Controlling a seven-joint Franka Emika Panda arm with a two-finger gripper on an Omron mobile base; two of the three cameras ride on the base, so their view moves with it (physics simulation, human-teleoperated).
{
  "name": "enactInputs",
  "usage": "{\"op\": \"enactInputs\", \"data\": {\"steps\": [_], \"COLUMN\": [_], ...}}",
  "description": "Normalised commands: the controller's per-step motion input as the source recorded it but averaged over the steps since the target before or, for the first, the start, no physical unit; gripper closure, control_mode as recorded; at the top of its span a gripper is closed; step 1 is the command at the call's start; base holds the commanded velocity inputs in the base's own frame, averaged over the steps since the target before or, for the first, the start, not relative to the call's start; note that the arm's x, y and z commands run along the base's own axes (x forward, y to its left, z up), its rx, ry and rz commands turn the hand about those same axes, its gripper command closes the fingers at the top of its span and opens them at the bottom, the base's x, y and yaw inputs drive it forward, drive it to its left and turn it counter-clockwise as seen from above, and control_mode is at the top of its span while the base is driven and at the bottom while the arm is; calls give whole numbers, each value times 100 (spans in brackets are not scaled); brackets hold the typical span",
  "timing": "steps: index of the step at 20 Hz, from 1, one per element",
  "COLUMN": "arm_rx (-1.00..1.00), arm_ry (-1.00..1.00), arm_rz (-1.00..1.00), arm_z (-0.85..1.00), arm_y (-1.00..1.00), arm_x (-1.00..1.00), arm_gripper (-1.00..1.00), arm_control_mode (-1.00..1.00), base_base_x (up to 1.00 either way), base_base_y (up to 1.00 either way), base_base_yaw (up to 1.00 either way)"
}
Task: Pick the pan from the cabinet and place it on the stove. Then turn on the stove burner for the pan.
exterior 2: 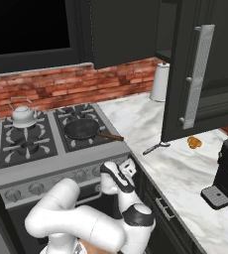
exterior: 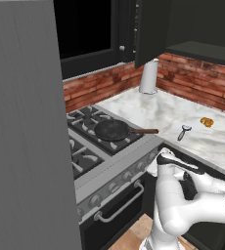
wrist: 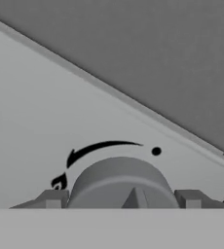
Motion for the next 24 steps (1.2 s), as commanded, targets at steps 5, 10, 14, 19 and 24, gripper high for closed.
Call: {"op": "enactInputs", "data": {"steps": [5, 10, 14, 19, 24], "arm_rx": [-27, -28, -31, -31, -26], "arm_ry": [-17, -26, -27, -27, -30], "arm_rz": [0, 0, 0, 0, 0], "arm_z": [-18, -21, -18, -18, -2], "arm_y": [0, 0, 2, 1, 14], "arm_x": [-10, -19, -21, -19, -24], "arm_gripper": [100, 100, 100, 100, 100], "arm_control_mode": [-100, -100, -100, -100, -100], "base_base_x": [0, 0, 0, 0, 0], "base_base_y": [0, 0, 0, 0, 0], "base_base_yaw": [0, 0, 0, 0, 0]}}
